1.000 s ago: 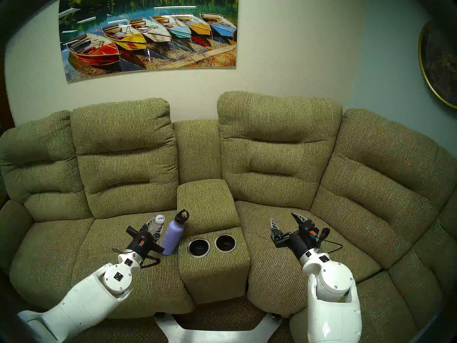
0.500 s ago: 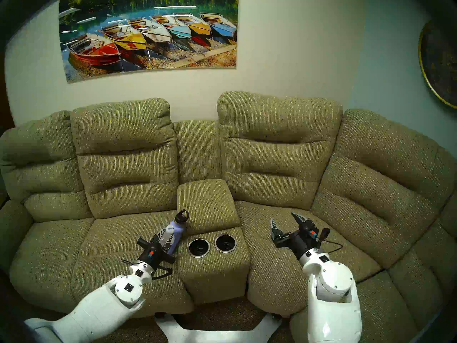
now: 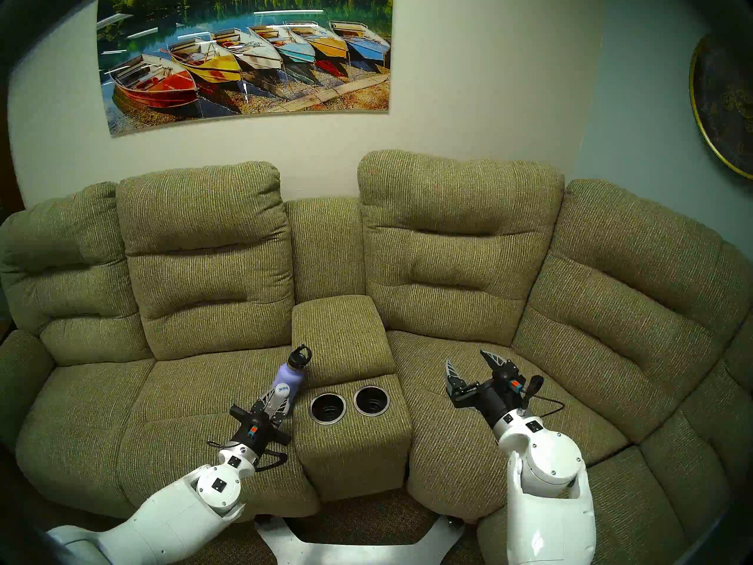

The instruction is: Take bottles out of cup holder

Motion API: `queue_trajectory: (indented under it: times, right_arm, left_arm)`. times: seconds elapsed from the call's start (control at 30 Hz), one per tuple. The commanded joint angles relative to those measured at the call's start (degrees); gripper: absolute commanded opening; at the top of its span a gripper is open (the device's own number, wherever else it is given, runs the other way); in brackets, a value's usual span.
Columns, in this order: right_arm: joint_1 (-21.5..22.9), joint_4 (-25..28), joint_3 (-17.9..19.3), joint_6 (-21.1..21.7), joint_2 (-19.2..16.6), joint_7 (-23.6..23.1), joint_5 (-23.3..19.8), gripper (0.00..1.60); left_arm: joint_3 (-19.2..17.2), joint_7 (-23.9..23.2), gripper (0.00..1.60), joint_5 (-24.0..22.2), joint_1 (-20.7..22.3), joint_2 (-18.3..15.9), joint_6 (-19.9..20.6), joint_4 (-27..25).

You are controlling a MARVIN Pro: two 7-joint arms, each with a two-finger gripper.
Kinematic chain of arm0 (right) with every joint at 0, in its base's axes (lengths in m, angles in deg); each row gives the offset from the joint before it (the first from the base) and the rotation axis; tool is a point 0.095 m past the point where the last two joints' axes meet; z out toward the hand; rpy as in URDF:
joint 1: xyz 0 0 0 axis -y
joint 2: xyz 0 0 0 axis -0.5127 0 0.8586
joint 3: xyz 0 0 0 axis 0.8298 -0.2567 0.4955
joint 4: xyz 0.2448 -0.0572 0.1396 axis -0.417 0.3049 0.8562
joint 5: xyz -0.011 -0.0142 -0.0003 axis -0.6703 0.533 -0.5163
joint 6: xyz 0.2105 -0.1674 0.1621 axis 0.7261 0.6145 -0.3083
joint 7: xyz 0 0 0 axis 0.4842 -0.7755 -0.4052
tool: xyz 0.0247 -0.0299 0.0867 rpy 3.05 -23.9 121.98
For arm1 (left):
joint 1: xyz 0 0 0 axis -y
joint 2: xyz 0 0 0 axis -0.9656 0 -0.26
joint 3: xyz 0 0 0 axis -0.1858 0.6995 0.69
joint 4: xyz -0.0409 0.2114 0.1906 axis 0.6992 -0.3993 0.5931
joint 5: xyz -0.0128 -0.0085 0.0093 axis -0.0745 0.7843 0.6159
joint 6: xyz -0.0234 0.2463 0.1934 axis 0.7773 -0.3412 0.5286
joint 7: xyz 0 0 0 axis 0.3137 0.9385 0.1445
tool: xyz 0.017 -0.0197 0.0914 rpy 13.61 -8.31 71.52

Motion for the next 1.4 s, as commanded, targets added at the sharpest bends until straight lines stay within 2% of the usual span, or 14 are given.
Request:
queue_trajectory:
  times: [0.0,0.57,0.67,0.77,0.83,1.17,1.2,1.27,1.3,1.33,1.37]
  right_arm:
    - [0.18,1.28,0.14,-0.13,-0.07,0.07,-0.02,1.6]
    - [0.19,1.27,0.14,-0.14,-0.07,0.06,-0.03,1.6]
    - [0.19,1.27,0.14,-0.14,-0.08,0.06,-0.03,1.6]
    - [0.19,1.27,0.14,-0.14,-0.08,0.06,-0.03,1.6]
    - [0.2,1.26,0.14,-0.15,-0.08,0.06,-0.03,1.6]
    - [0.19,1.28,0.14,-0.13,-0.07,0.07,-0.02,1.6]
    - [0.19,1.28,0.14,-0.13,-0.07,0.07,-0.02,1.6]
    - [0.18,1.29,0.14,-0.13,-0.07,0.07,-0.02,1.6]
    - [0.18,1.29,0.14,-0.13,-0.07,0.07,-0.02,1.6]
    - [0.18,1.29,0.14,-0.13,-0.07,0.07,-0.02,1.6]
    - [0.18,1.29,0.14,-0.12,-0.07,0.07,-0.02,1.6]
  left_arm:
    - [-0.22,3.51,0.0,1.26,2.95,4.01,3.37,1.43]
    - [0.65,4.24,0.0,2.83,7.47,7.51,3.78,7.36]
    - [1.06,4.27,0.0,3.28,8.99,8.75,3.98,9.72]
    - [1.42,4.88,0.0,4.05,9.7,9.34,4.03,11.0]
    - [2.63,6.72,0.0,6.61,10.96,10.06,4.72,13.4]
    - [4.1,9.41,0.0,8.98,12.63,11.23,3.32,17.44]
    - [4.19,9.64,0.03,9.11,12.74,11.34,3.15,17.76]
    - [4.28,9.95,0.21,9.15,12.87,11.5,2.8,18.23]
    - [4.23,10.06,0.4,9.03,12.9,11.6,2.55,18.4]
    - [4.26,10.53,0.48,9.18,12.93,11.7,2.4,18.59]
    - [4.35,10.87,0.65,9.38,12.97,11.74,2.38,18.72]
